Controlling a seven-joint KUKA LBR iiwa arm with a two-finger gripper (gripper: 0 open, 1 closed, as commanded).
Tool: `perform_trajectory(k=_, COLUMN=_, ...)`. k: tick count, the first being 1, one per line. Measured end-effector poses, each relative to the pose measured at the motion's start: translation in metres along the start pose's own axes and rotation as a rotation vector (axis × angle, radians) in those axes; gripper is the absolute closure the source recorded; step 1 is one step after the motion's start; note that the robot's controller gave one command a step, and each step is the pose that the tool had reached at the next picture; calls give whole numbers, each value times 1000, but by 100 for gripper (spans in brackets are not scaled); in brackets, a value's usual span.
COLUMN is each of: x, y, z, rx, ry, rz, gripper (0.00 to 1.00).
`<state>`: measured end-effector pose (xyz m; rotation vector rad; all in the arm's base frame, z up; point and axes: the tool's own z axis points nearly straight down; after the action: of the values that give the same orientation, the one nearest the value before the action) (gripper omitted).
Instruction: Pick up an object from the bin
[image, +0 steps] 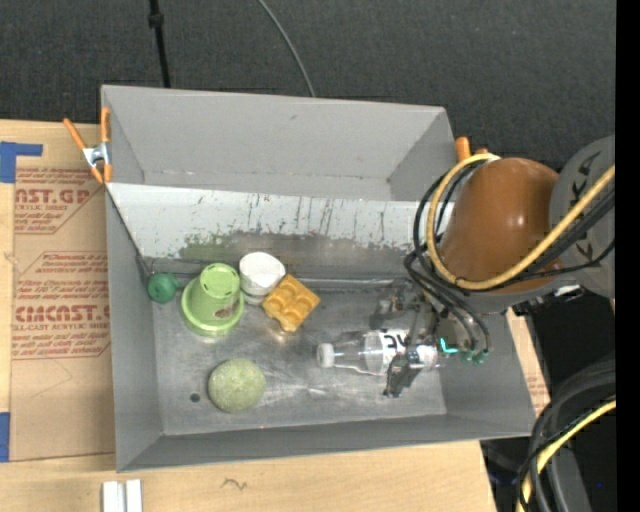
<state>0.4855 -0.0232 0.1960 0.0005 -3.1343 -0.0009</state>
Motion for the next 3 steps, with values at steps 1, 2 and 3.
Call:
perform_trajectory(k=1, x=-2, y=0, z=-3, rx=1, ry=-8, rz=0, gripper=0)
perform_trajectory(k=2, x=-13, y=-53, z=72, rx=1, ry=-22, rz=-63, gripper=0)
perform_trajectory(k=3, x=-22, y=-88, z=129, rx=0, ry=-5, rz=-159, gripper=0)
